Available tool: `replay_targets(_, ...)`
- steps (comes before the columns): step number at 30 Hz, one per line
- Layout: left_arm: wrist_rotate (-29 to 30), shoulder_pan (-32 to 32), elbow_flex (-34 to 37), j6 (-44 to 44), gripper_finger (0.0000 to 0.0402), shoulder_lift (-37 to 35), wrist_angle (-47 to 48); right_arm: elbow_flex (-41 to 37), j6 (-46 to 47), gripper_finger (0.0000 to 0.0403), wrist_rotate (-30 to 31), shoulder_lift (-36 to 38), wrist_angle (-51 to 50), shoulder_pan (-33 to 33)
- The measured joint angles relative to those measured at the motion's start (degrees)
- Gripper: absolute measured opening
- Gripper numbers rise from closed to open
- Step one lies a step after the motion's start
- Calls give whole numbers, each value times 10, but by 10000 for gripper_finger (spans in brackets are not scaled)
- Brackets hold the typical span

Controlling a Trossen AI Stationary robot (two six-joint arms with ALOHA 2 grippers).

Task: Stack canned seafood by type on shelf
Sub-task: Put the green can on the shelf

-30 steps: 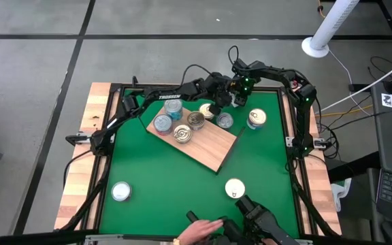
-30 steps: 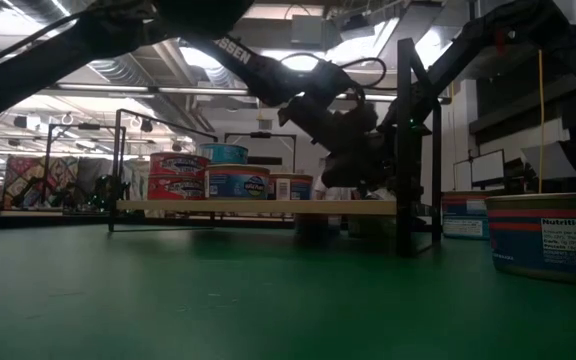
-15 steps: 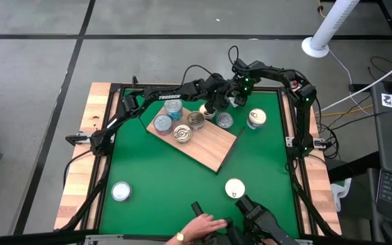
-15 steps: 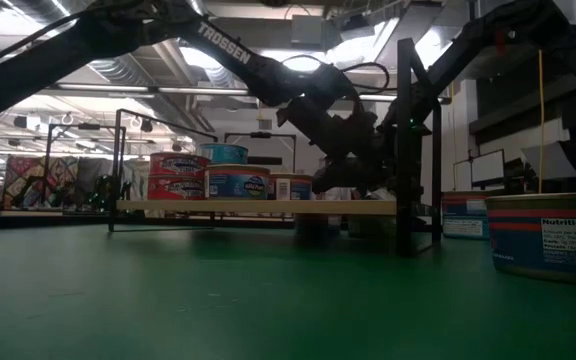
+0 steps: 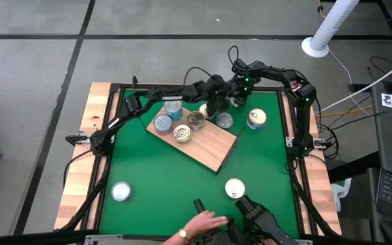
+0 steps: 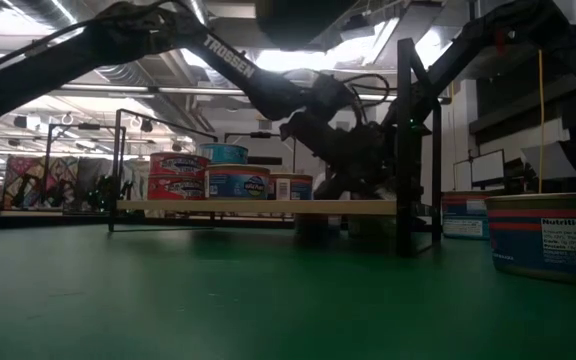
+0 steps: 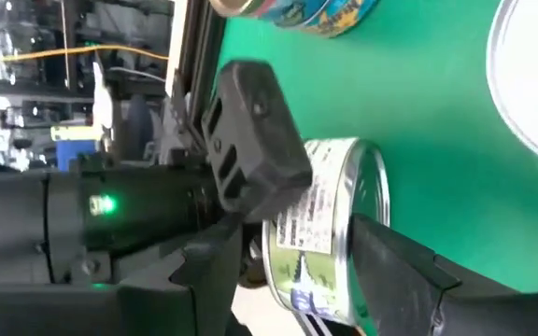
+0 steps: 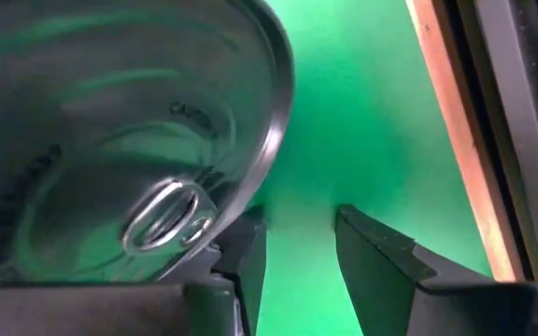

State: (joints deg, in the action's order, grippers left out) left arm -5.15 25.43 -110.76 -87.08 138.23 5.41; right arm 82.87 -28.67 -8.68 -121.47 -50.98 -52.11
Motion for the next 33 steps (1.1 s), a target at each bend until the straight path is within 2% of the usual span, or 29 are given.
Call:
replay_targets(7,0,8,0,32,196,2,13,0,1,133,-22,0,1,-1)
replay_targets(24,0,14,-3,120,196,17,4,0,1,133,-24,0,0,-1)
replay_targets(33,-22,14,-4,121,196,21,10,13,1,133,-24,-2,-18,0)
